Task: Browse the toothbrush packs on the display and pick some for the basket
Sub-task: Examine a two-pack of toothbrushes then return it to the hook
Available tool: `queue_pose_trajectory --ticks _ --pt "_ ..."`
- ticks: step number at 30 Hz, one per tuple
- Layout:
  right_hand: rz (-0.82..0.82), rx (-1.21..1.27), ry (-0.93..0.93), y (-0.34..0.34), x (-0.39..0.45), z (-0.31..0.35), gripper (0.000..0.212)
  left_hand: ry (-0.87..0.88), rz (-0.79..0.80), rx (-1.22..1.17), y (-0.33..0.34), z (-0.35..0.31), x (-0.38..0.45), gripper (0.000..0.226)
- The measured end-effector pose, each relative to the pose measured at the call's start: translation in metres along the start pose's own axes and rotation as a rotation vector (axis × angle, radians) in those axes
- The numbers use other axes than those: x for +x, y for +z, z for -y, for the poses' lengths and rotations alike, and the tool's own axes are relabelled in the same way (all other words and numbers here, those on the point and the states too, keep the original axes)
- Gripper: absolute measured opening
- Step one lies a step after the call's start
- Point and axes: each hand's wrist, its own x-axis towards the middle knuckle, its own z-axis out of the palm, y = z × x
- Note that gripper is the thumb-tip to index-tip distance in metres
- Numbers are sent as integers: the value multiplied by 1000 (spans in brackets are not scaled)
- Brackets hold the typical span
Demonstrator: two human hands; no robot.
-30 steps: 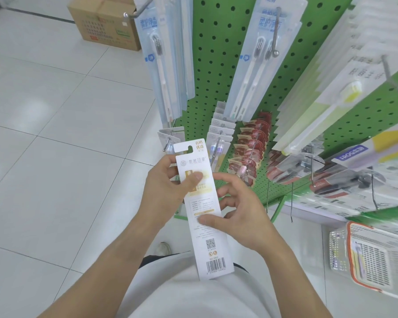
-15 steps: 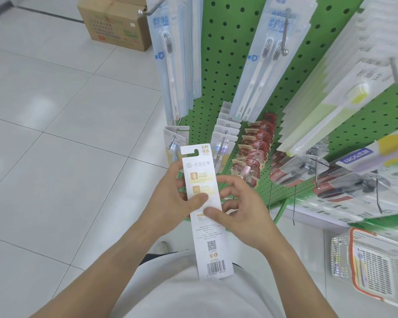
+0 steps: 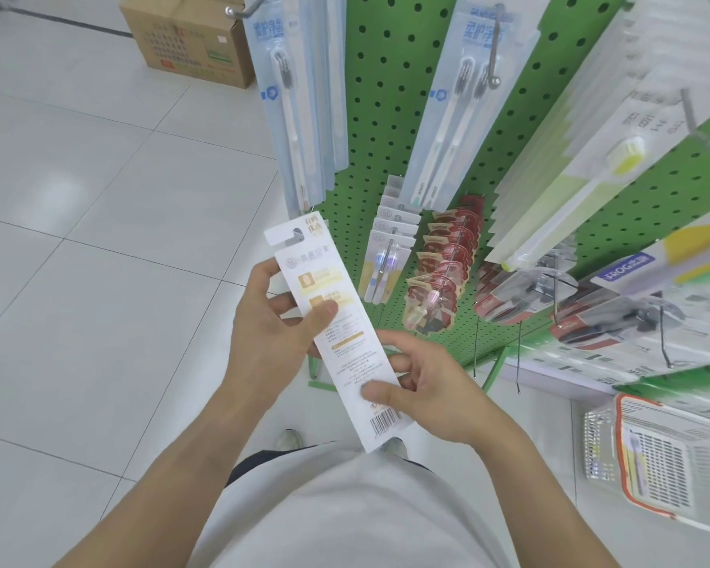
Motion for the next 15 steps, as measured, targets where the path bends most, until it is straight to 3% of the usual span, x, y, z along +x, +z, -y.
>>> queue_pose_trajectory --ticks 9,12,15 --pt "-15 -79 -96 5 3 2 48 70 -61 53 4 -4 0 51" --pt "-167 -173 -82 6 4 3 62 96 -50 126 5 1 0 50" --pt "-272 -261 -187 10 6 8 66 106 -14 154 12 4 -4 41"
